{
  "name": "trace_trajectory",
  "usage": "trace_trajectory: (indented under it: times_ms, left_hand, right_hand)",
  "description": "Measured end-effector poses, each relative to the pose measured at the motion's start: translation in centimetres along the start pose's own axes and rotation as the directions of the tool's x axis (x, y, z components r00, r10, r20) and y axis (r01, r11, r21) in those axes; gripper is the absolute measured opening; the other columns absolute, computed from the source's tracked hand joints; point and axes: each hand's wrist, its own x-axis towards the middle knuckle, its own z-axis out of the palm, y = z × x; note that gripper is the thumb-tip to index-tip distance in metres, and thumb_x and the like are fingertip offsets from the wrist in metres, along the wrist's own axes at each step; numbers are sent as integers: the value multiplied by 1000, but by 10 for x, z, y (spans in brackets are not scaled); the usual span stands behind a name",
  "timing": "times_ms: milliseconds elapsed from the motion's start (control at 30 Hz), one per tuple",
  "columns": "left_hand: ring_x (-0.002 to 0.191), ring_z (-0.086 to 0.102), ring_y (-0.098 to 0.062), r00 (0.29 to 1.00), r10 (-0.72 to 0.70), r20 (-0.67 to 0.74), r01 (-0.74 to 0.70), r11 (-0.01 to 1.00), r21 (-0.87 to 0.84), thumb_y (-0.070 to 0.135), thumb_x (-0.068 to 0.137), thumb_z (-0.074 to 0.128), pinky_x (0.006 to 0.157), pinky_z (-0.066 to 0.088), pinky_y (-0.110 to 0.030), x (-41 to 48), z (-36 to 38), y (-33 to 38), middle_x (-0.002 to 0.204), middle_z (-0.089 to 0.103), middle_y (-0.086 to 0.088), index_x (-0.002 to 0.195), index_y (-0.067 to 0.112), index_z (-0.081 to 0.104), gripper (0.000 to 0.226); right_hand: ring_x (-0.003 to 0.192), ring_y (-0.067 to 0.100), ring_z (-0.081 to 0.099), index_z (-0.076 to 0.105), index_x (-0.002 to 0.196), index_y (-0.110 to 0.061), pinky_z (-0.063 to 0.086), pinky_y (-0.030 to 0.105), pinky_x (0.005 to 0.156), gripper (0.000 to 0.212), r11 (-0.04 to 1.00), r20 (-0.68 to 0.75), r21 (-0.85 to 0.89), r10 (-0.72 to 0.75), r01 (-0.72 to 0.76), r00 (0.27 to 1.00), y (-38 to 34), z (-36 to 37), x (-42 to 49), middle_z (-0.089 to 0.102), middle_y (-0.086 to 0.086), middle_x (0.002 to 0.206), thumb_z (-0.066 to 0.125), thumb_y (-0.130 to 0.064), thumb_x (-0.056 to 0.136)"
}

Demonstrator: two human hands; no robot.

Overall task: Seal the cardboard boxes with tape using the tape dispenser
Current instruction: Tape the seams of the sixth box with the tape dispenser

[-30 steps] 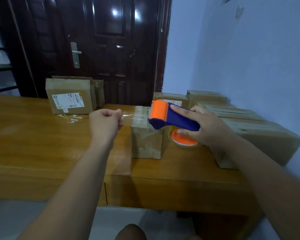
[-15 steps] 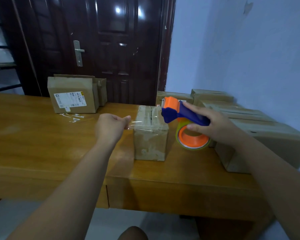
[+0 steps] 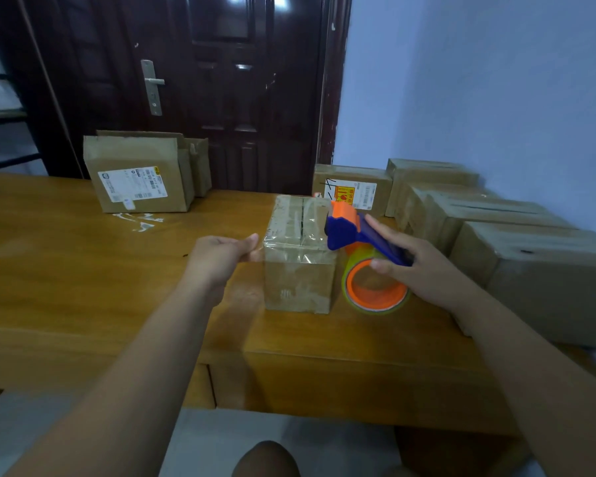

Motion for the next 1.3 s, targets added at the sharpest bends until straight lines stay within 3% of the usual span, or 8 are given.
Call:
trace_trajectory:
  times_ms: [133, 167, 500, 633, 867, 967, 1100, 1300]
  left_hand:
    - [101, 21, -9, 995, -83, 48, 85, 995, -54, 34, 88, 65, 86, 46, -40, -1, 4, -5, 61, 65, 10, 84, 11, 69, 23]
    - [63, 31, -16, 997, -71, 35, 73, 995, -61, 34, 88, 64, 72, 47, -34, -1, 6, -7, 65, 64, 9, 81, 12, 68, 23]
    - [72, 55, -18, 997, -74, 39, 81, 969, -235, 18, 100, 42, 57, 45, -33, -14, 28, -35, 94, 60, -6, 106, 22, 51, 11]
    - [102, 58, -14, 968, 206, -143, -223, 968, -118, -6, 92, 45, 86, 52, -40, -22, 22, -42, 119, 53, 9, 117, 36, 45, 49]
    - [135, 32, -13, 909, 364, 201, -389, 916, 100, -2, 87, 56, 108, 37, -38, -22, -13, -48, 145, 32, 22, 143, 45, 24, 79]
    - [145, 9, -19, 843, 536, 42, -450, 660, 602, 14, 84, 65, 116, 20, -42, -27, -16, -40, 159, 7, 4, 149, 30, 19, 81]
    - [136, 37, -24, 554, 764, 332, -569, 56, 821, 21, 83, 67, 113, 13, -40, -28, -7, -25, 145, 44, -6, 141, 16, 41, 64]
    - [90, 66, -30, 543, 749, 379, -650, 90, 754, 19, 85, 68, 62, 53, -36, -21, -15, -17, 102, 70, -6, 110, 15, 69, 25]
  right_hand:
    - [122, -3, 45, 26, 132, -61, 38, 17, 94, 64, 998, -33, 69, 14, -11, 999, 6, 9, -2, 37, -23, 144, 58, -50, 78]
    - [122, -5, 45, 27, 132, -61, 38, 17, 95, 64, 996, -38, 87, 15, -12, 999, 7, 10, -2, 37, -26, 142, 58, -50, 77]
    - [107, 1, 55, 27, 133, -57, 46, 17, 87, 66, 985, -131, 173, 31, -8, 991, 0, 30, -6, 48, -25, 129, 60, -49, 77]
    - [93, 16, 60, 28, 132, -58, 47, 26, 77, 61, 985, -188, 170, 22, 11, 982, -4, 46, -5, 59, -9, 118, 59, -46, 80]
    - [96, -10, 54, 28, 139, -48, 43, 6, 77, 63, 976, -245, 215, 36, 18, 969, -18, 71, -2, 49, -31, 118, 62, -32, 89]
    - [87, -5, 55, 30, 142, -45, 42, 6, 69, 64, 975, -261, 222, 46, 14, 964, -24, 79, 1, 54, -20, 118, 63, -30, 90]
    - [88, 5, 57, 29, 142, -48, 44, 9, 68, 63, 976, -255, 218, 47, 10, 966, -27, 85, 5, 56, -15, 114, 63, -33, 90]
    - [100, -3, 56, 27, 134, -52, 45, 10, 78, 62, 966, -141, 258, 5, 32, 990, -31, 65, 3, 51, -26, 122, 60, -42, 82]
